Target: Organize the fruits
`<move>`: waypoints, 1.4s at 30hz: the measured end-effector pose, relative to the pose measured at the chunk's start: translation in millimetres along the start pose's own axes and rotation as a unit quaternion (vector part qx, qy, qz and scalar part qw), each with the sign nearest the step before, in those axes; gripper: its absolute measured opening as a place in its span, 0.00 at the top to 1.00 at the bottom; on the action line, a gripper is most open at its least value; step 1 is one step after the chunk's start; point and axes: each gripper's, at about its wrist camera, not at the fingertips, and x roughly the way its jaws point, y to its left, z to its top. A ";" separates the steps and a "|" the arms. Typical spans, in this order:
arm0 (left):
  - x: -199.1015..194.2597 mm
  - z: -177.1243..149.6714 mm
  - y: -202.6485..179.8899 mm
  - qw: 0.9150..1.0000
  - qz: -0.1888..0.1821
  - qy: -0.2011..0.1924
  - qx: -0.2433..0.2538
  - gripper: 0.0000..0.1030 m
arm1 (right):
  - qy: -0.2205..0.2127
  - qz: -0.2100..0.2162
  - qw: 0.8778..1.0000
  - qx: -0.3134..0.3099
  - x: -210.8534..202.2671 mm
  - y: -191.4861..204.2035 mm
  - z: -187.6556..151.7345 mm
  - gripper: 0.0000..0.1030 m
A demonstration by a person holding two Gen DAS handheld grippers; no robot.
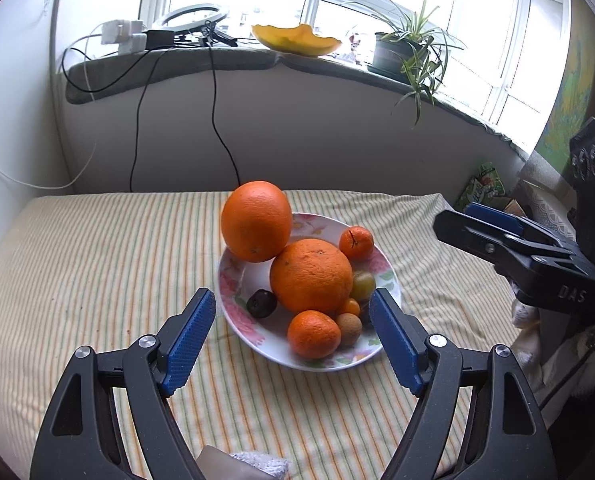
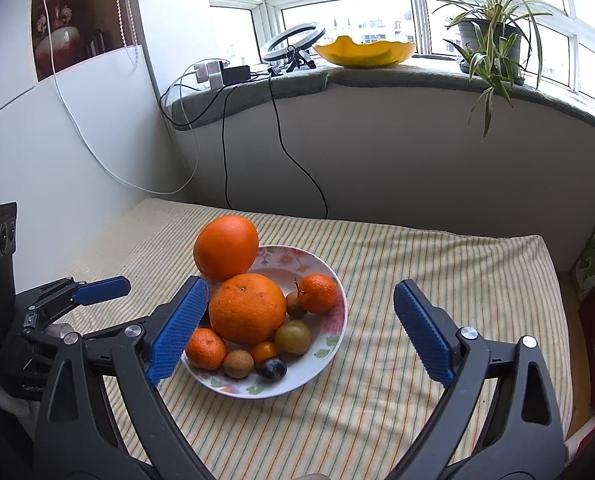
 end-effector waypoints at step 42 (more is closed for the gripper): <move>-2.2 -0.5 12.6 1.000 0.005 -0.002 -0.011 0.23 | 0.003 -0.009 1.000 0.016 -2.7 4.2 -21.6 0.07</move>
